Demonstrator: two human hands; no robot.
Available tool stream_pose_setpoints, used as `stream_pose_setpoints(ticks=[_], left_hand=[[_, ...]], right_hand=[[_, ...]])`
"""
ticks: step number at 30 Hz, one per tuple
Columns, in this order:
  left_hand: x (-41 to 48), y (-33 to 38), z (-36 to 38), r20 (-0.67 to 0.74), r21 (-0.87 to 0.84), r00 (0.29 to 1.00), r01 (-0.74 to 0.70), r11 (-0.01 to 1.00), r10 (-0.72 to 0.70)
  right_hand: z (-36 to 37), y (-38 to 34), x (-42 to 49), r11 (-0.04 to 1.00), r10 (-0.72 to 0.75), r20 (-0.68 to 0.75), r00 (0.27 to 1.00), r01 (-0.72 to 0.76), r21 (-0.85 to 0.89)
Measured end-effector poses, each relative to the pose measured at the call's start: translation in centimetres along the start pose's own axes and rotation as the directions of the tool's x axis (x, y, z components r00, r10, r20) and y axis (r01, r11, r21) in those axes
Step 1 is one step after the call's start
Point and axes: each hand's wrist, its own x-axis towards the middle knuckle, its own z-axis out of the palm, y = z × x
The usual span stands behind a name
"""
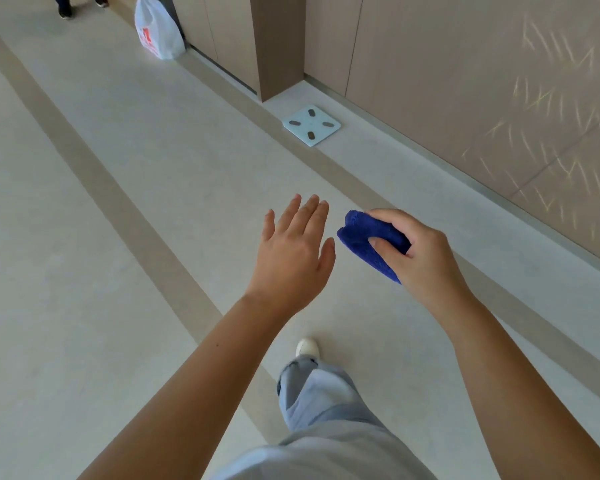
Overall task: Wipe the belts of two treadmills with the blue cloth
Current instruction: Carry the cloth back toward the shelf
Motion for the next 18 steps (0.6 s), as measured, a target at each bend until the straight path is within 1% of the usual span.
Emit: stream_pose_setpoints(ticks=[5, 10, 14, 18], left_hand=[[10.4, -4.7, -1.2, -0.003, 0.023, 0.999, 0.037, 0.999, -0.037], [18.3, -10.4, -1.5, -0.015, 0.003, 0.997, 0.080, 0.997, -0.080], [24.5, -16.8, -1.9, -0.024, -0.029, 0.992, 0.126, 0.992, -0.126], [31.9, -24.9, -3.4, -0.003, -0.018, 0.992, 0.129, 0.991, -0.129]], right_hand=[[0.9, -0.1, 11.4, 1.000, -0.019, 0.017, 1.000, 0.018, 0.009], [3.7, -0.3, 21.1, 1.000, -0.008, 0.053, 0.999, 0.007, 0.010], [7.4, -1.2, 29.5, 1.000, -0.011, 0.072, 0.997, 0.011, -0.001], [12.4, -3.3, 39.3, 0.999, -0.030, 0.077, 0.997, 0.031, -0.021]])
